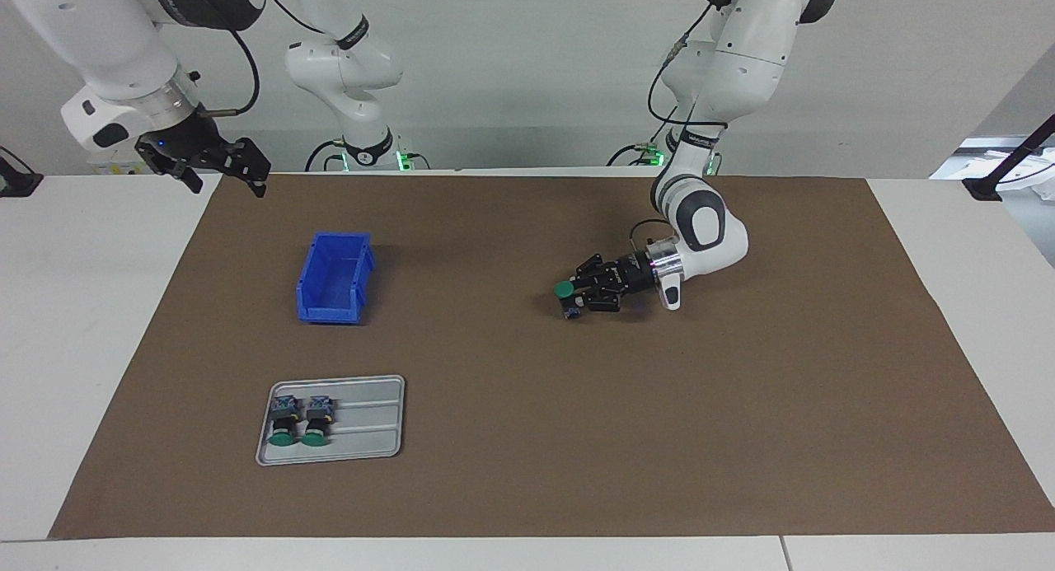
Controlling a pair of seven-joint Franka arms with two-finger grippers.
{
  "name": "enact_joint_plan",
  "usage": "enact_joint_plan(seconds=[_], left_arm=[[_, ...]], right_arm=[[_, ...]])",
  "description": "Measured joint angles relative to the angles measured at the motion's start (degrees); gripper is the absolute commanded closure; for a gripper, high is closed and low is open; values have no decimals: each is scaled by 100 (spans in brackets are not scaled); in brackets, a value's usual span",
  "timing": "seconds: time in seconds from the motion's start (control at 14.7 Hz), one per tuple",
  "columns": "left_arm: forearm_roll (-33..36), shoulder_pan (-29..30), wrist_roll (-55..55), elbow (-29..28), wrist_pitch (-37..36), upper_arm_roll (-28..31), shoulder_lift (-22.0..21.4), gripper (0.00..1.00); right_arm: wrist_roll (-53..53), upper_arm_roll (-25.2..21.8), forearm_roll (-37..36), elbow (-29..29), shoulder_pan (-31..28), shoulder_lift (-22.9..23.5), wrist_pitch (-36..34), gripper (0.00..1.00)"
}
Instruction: Place and press button with both arms
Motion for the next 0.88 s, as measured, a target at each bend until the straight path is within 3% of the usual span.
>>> enact_joint_plan(seconds=[0.41, 0.88], left_arm=[[-2, -39, 0, -3, 64, 0, 0, 74], [-3, -39, 1, -6, 80, 0, 0, 52]], right_arm=[[0, 0, 0, -1, 0, 0, 0, 1], [0, 0, 0, -1, 0, 0, 0, 1]])
